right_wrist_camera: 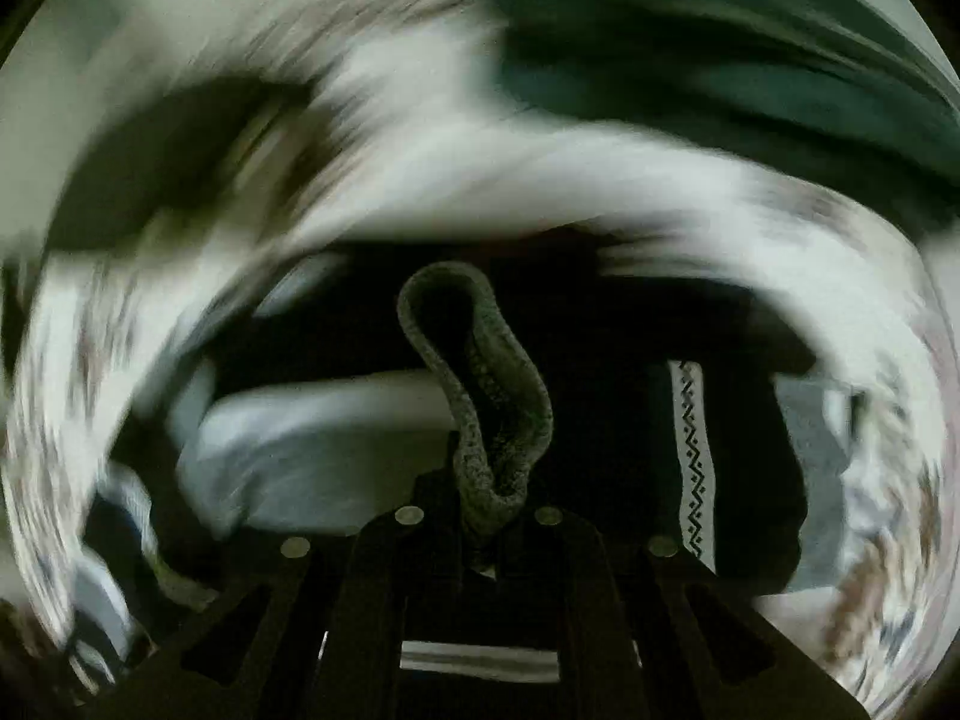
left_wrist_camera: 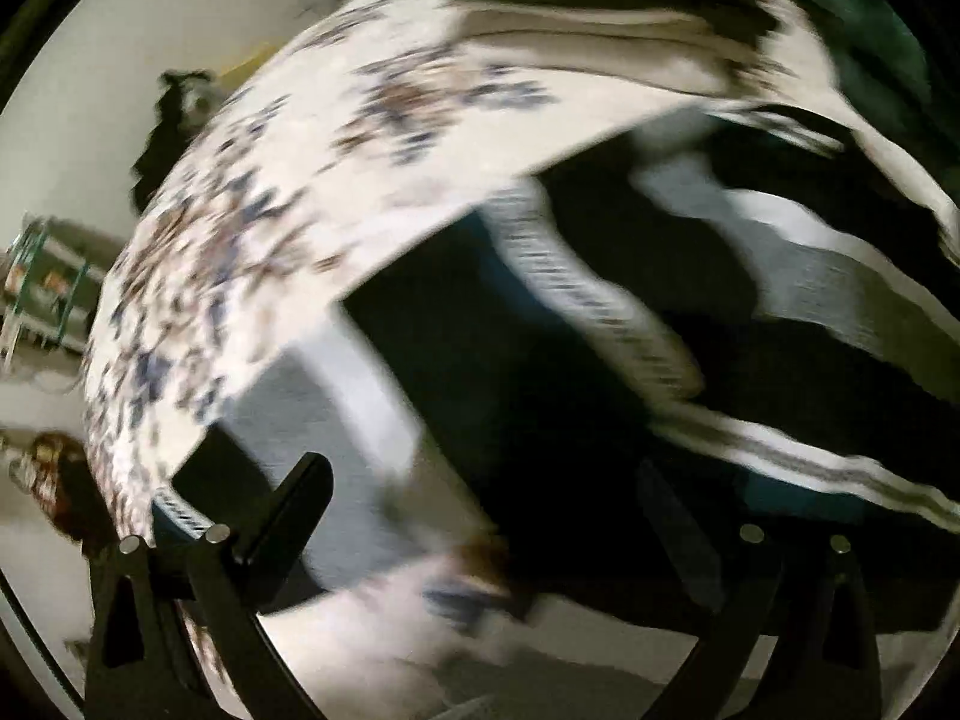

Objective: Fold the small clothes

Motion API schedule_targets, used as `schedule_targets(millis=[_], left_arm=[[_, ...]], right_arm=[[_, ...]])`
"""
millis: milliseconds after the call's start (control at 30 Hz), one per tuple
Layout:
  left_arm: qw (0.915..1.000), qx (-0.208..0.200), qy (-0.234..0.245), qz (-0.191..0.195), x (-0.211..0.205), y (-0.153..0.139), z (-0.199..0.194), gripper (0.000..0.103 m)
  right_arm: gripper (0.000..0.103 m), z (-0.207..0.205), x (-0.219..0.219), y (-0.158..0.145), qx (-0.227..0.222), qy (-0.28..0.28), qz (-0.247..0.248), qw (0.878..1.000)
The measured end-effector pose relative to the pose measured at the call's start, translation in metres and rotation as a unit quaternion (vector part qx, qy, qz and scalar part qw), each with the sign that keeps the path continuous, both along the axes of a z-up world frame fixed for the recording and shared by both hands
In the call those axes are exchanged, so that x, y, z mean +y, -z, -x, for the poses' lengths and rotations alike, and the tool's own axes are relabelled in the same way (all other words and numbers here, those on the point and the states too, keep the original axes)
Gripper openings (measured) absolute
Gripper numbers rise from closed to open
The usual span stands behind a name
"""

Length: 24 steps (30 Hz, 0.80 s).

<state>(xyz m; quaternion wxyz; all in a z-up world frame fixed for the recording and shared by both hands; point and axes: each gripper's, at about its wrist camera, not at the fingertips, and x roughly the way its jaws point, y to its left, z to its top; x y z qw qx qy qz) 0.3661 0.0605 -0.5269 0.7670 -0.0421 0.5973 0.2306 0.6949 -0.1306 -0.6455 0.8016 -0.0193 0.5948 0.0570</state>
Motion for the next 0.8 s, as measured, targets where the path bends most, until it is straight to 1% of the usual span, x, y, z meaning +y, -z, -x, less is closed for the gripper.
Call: schedule_targets(millis=[33, 67, 133, 167, 200, 233, 267, 300, 333, 367, 400, 433, 467, 533, 567, 600, 667, 700, 767, 800], left_arm=[[0.9999, 0.001, -0.013, -0.001, 0.014, 0.003, 0.003, 0.103], [0.9998, 0.001, -0.022, 0.0, 0.021, 0.005, 0.01, 0.103], [0.9992, 0.0, -0.039, 0.003, 0.038, 0.007, 0.018, 0.103], [0.999, -0.001, -0.044, 0.006, 0.048, 0.007, 0.02, 0.103], [0.9989, -0.005, -0.046, 0.009, 0.059, 0.006, 0.024, 0.103], [0.9989, -0.007, -0.045, 0.009, 0.065, 0.005, 0.027, 0.103], [0.9989, -0.008, -0.045, 0.008, 0.071, 0.003, 0.03, 0.103], [0.9988, -0.011, -0.047, 0.011, 0.081, 0.0, 0.035, 0.103], [0.9986, -0.012, -0.05, 0.014, 0.086, -0.004, 0.042, 0.103], [0.9979, -0.013, -0.059, 0.022, 0.098, -0.009, 0.051, 0.103], [0.9969, -0.016, -0.07, 0.032, 0.105, -0.015, 0.061, 0.103], [0.9955, -0.019, -0.083, 0.043, 0.114, -0.019, 0.07, 0.103], [0.9923, -0.026, -0.103, 0.064, 0.129, -0.023, 0.087, 0.103], [0.9851, -0.036, -0.125, 0.112, 0.151, -0.024, 0.113, 0.103], [0.98, -0.038, -0.142, 0.134, 0.164, -0.021, 0.131, 0.103], [0.9767, -0.039, -0.155, 0.144, 0.172, -0.017, 0.142, 0.103], [0.9662, -0.043, -0.185, 0.175, 0.188, -0.005, 0.168, 0.103], [0.9562, -0.048, -0.204, 0.204, 0.196, 0.006, 0.181, 0.102], [0.9389, -0.066, -0.228, 0.25, 0.205, 0.022, 0.191, 0.102], [0.9285, -0.067, -0.24, 0.276, 0.207, 0.036, 0.191, 0.102]], right_arm=[[0.006, 0.004, 0.037, 0.009, 0.006, -0.035, 0.008, 0.999], [0.006, 0.019, 0.078, 0.021, 0.001, -0.076, 0.033, 0.997], [0.006, 0.032, 0.122, 0.037, 0.0, -0.116, 0.057, 0.992], [0.007, 0.036, 0.135, 0.043, 0.007, -0.125, 0.063, 0.99], [0.009, 0.038, 0.143, 0.053, 0.02, -0.126, 0.081, 0.989], [0.01, 0.04, 0.143, 0.058, 0.029, -0.122, 0.086, 0.988], [0.017, 0.041, 0.14, 0.06, 0.039, -0.115, 0.08, 0.989], [0.034, 0.04, 0.134, 0.058, 0.05, -0.104, 0.061, 0.991], [0.045, 0.042, 0.122, 0.053, 0.066, -0.089, 0.026, 0.994], [0.067, 0.042, 0.12, 0.047, 0.075, -0.074, -0.001, 0.994], [0.073, 0.049, 0.1, 0.035, 0.077, -0.048, -0.037, 0.995], [0.073, 0.055, 0.086, 0.026, 0.075, -0.033, -0.056, 0.995], [0.073, 0.059, 0.073, 0.019, 0.074, -0.021, -0.067, 0.995], [0.073, 0.074, 0.043, 0.007, 0.076, 0.013, -0.06, 0.995], [0.073, 0.082, 0.031, 0.005, 0.081, 0.026, -0.059, 0.995], [0.073, 0.09, 0.019, 0.005, 0.088, 0.04, -0.062, 0.993], [0.073, 0.107, -0.006, 0.009, 0.104, 0.072, -0.064, 0.99], [0.073, 0.118, -0.021, 0.016, 0.119, 0.091, -0.061, 0.987], [0.073, 0.131, -0.038, 0.035, 0.151, 0.118, -0.052, 0.98], [0.073, 0.144, -0.048, 0.048, 0.174, 0.136, -0.059, 0.974]])
